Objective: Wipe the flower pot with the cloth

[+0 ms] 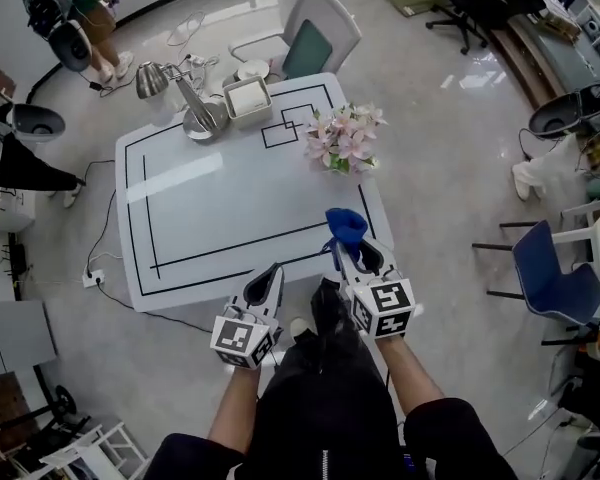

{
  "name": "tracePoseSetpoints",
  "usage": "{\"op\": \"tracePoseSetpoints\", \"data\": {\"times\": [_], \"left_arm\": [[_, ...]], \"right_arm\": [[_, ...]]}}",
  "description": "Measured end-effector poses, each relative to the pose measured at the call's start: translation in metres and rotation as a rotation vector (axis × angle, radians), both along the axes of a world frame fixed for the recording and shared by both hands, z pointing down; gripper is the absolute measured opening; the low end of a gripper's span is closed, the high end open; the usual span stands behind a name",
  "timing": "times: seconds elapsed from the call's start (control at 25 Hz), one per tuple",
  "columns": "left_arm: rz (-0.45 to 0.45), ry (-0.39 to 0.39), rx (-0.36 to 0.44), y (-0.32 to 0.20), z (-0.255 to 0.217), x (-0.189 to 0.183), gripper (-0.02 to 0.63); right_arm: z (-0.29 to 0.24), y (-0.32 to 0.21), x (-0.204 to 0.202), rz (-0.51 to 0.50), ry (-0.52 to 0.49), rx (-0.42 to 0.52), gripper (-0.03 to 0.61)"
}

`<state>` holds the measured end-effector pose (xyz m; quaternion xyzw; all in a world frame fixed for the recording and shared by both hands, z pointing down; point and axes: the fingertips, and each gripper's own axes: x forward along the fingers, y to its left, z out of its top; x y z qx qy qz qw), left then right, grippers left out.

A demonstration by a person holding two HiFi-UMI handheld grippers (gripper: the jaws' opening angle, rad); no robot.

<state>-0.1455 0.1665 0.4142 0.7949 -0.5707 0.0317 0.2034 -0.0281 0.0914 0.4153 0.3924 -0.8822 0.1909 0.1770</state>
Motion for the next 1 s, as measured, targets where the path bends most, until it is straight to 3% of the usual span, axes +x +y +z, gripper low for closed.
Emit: {"op": "tracePoseSetpoints", "data": {"times": [0.2, 0.48, 1.0], "left_arm": [[0.014, 0.023, 0.099, 0.01, -0.029, 0.013, 0.006], [0.036, -0.018, 0.157, 0.026, -0.062, 0.021, 0.006], [0.038, -0.037, 0.177, 0.055, -0.08, 0.031, 0.006]], "right_arm": [[-0.032, 0.04, 0.002, 0.026, -0.013, 0.054, 0.098], [-0.067, 0.077, 0.0, 0.022, -0.051, 0.112, 0.098], [-0.078, 0.125, -0.009, -0.058, -0.053, 0.148, 0.098]]}}
